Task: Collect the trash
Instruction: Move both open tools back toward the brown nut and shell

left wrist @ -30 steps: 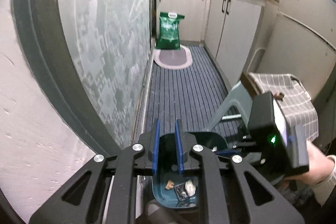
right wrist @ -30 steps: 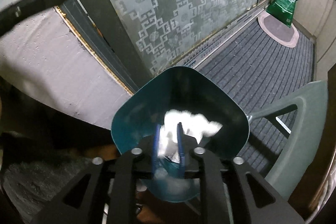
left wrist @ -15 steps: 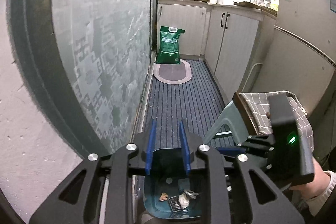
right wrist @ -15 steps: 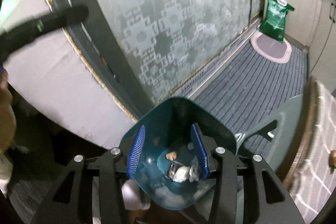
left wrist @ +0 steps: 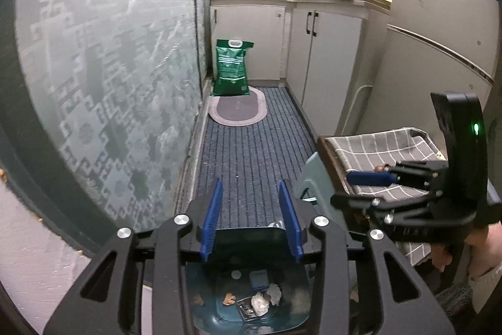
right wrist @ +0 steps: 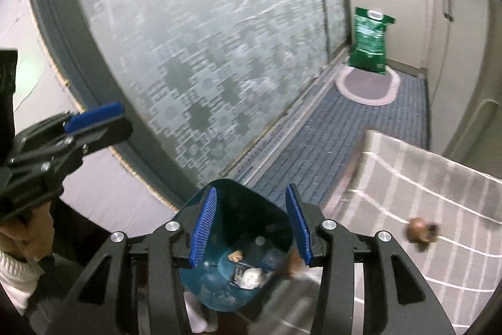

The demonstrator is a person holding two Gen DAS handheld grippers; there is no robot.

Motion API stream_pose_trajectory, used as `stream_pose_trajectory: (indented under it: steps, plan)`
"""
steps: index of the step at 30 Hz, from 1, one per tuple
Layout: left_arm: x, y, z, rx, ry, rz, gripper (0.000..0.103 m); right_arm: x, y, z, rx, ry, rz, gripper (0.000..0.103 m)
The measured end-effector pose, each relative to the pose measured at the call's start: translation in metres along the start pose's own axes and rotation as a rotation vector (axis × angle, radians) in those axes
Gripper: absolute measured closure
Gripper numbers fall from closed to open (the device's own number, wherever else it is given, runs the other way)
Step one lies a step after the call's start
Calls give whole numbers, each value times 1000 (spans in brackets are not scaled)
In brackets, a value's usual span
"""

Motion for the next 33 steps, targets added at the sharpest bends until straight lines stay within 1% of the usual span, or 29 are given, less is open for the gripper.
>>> stream_pose_trajectory:
  steps: [2, 10, 15, 21, 25, 26, 29, 33]
  plan:
    - [-3, -11, -2, -6, -4, 16, 59, 7, -18, 0, -24, -12, 20, 57]
    - [-21, -54, -6, -31, 1, 81, 59, 28, -72, 7, -70, -29, 98, 57]
    - [-32, -76, -4, -44, 14, 112, 59, 35, -97, 12, -96, -30, 131, 57]
    - [-53, -94, 8, -58, 55, 142, 59, 35, -119, 19, -103, -18, 172, 57]
    - [-66, -101, 16, -62, 85, 154, 59, 27, -127, 29, -82, 19, 193, 65]
    - [-69, -102, 17, -61, 92, 157, 59, 25, -129, 31, -80, 25, 195, 66]
    - [-76, -107, 21, -57, 108, 173, 59, 20, -131, 36, -78, 40, 192, 69]
    - [-84, -116, 26, -51, 132, 203, 59, 16, -131, 37, -73, 47, 180, 78]
Point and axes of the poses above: each gripper's, at about its wrist camera, not at the fingertips, and x roughly against the way its jaws point, y to its left, z to its underside, the point moved 10 cm from there along -x, roughly the way its jaws point, and after that the axes turned 6 degrees about -y, right-handed, at the moved point
